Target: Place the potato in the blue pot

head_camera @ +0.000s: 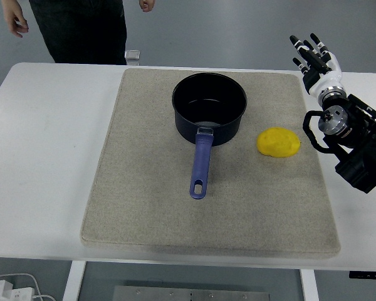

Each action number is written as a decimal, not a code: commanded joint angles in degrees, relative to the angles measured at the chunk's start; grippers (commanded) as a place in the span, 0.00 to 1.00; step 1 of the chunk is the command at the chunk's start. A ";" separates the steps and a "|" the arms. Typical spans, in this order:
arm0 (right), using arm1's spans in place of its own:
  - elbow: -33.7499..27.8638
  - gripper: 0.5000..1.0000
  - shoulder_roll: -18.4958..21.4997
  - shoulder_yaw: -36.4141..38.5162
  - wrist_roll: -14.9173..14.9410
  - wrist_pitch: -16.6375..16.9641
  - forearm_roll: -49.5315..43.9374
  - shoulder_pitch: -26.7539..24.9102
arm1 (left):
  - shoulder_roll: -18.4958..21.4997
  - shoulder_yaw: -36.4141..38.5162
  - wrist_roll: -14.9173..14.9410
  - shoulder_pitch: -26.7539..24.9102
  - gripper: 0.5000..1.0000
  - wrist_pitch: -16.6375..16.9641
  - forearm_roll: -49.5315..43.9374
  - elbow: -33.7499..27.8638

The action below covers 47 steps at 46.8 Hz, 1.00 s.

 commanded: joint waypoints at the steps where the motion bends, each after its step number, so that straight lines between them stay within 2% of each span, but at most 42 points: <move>1: 0.00 0.86 0.17 0.02 0.00 0.04 0.02 -0.06 | 0.00 -0.09 0.21 0.05 0.99 -0.01 0.00 -0.06; 38: 0.00 0.86 0.08 -0.24 -0.09 0.13 -0.06 -0.41 | 0.00 -0.09 0.30 -0.04 0.98 -0.01 0.00 -0.06; 43: 0.18 0.86 0.08 -0.42 -0.18 1.01 -0.06 -0.58 | 0.00 0.00 0.30 -0.04 0.99 -0.01 0.00 -0.06; 47: 0.18 0.86 -0.45 -0.51 -0.44 3.81 -0.06 -0.67 | 0.00 -0.09 0.30 -0.04 0.98 -0.01 0.00 -0.06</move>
